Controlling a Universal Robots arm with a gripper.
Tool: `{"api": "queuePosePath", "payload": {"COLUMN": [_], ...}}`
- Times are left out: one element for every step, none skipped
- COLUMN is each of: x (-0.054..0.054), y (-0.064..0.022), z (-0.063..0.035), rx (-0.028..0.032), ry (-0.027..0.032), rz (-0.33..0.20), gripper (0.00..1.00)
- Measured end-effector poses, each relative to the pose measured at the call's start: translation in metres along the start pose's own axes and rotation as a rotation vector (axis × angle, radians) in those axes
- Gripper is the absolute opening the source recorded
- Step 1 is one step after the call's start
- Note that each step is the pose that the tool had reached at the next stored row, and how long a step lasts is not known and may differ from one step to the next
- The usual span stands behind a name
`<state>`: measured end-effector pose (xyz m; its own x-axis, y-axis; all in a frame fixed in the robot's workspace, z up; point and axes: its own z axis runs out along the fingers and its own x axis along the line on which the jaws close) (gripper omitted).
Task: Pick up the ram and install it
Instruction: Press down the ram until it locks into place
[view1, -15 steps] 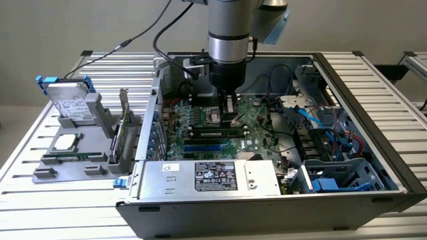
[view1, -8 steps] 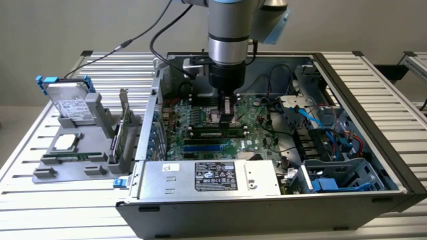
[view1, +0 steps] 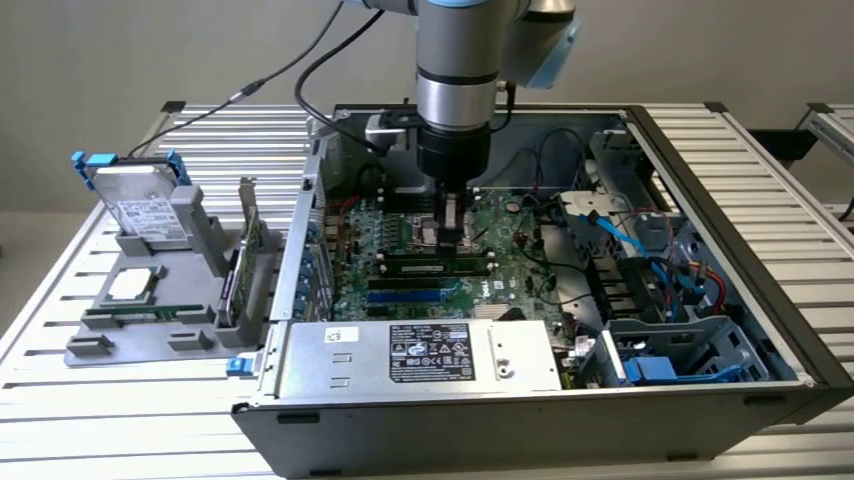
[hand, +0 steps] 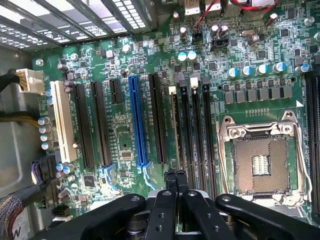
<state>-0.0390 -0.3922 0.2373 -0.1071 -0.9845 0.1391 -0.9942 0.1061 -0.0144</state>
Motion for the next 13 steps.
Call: {"api": "queuePosePath", "payload": {"x": [0.0001, 0.0002, 0.0003, 0.0003, 0.0003, 0.0003, 0.0003, 0.0003, 0.0003, 0.0003, 0.0003, 0.0003, 0.0003], "y": [0.0000, -0.0001, 0.0000, 0.0000, 0.0000, 0.0000, 0.0000, 0.0000, 0.0000, 0.0000, 0.0000, 0.0000, 0.0000], "z": [-0.0010, -0.0016, -0.0021, -0.0022, -0.0022, -0.0022, -0.0023, -0.0023, -0.0022, -0.0022, -0.0022, -0.0022, -0.0022], "rx": [0.0007, 0.0014, 0.0017, 0.0015, 0.0000, -0.0021, -0.0043, -0.0064, -0.0086, -0.0107, -0.0129, -0.0150, -0.0172], "ry": [-0.0002, -0.0003, -0.0004, -0.0005, -0.0003, 0.0001, 0.0003, 0.0006, 0.0007, 0.0010, 0.0012, 0.0015, 0.0016], "rz": [-0.005, -0.010, -0.012, -0.011, 0.001, 0.015, 0.031, 0.046, 0.061, 0.077, 0.092, 0.107, 0.123], "gripper": [0.10, 0.10, 0.10, 0.10, 0.10, 0.10, 0.10, 0.10, 0.10, 0.10, 0.10, 0.10, 0.10]}}
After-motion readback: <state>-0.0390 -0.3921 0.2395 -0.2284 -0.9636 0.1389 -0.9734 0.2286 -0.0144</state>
